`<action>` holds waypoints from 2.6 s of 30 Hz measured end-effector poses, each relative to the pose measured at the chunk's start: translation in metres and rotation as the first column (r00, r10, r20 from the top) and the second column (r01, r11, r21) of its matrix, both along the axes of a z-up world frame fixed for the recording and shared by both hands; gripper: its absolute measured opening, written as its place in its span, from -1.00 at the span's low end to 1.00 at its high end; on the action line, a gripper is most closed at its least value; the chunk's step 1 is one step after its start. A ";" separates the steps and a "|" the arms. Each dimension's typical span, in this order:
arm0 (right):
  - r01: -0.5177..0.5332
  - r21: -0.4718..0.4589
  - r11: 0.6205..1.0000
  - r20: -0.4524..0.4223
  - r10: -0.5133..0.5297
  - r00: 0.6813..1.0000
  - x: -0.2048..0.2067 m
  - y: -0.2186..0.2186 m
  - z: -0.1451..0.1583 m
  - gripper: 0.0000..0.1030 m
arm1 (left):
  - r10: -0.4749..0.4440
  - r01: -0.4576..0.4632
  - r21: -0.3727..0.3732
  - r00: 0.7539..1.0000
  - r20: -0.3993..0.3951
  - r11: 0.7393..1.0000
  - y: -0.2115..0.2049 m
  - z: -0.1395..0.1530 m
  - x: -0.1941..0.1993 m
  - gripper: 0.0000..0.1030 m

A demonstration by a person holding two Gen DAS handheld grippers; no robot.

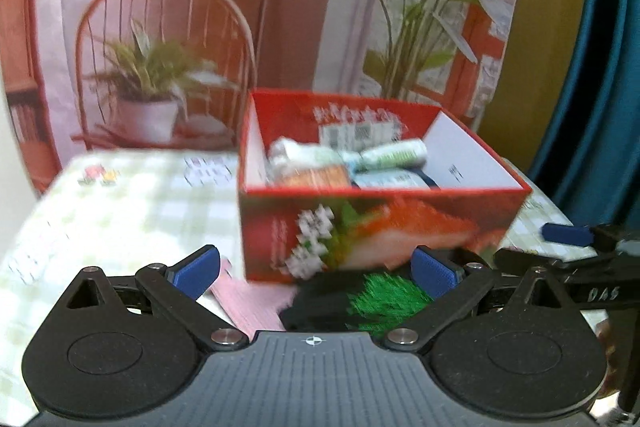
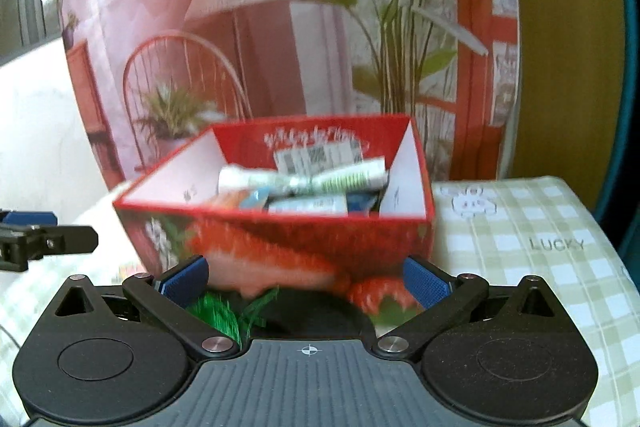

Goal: Organize soft objects
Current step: 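Move the left tool back to the pile and grasp the green tasselled sachet, then lift the green sachet with the left tool and drop it into the red box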

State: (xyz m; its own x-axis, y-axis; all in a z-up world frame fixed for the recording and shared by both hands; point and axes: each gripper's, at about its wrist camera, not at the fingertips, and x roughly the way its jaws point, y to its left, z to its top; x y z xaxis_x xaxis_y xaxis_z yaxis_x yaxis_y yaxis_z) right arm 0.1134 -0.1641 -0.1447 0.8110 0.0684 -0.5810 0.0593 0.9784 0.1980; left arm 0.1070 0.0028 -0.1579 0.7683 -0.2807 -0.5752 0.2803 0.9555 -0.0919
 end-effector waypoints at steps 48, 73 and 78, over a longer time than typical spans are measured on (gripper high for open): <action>-0.367 0.091 0.926 -0.158 0.377 0.913 -0.019 0.066 -0.046 -0.04 | -0.332 0.236 -0.324 0.900 -0.283 0.916 -0.020 -0.062 0.009 0.04; -0.314 -0.065 0.947 0.212 0.320 0.923 0.062 0.022 0.102 -0.04 | -0.313 0.333 -0.303 0.943 0.114 0.893 -0.045 0.098 0.070 0.04; -0.275 -0.123 0.954 0.233 0.297 0.926 0.079 0.018 0.110 -0.04 | -0.330 0.355 -0.271 0.934 0.134 0.895 -0.060 0.099 0.086 0.05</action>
State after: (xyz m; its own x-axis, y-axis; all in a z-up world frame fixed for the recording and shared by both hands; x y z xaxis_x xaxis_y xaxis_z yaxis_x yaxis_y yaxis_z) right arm 0.1925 -0.1463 -0.0347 0.8827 0.2772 -0.3795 -0.2654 0.9605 0.0841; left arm 0.1934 -0.0577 -0.0584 0.6356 -0.6779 -0.3694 0.6038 0.7346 -0.3094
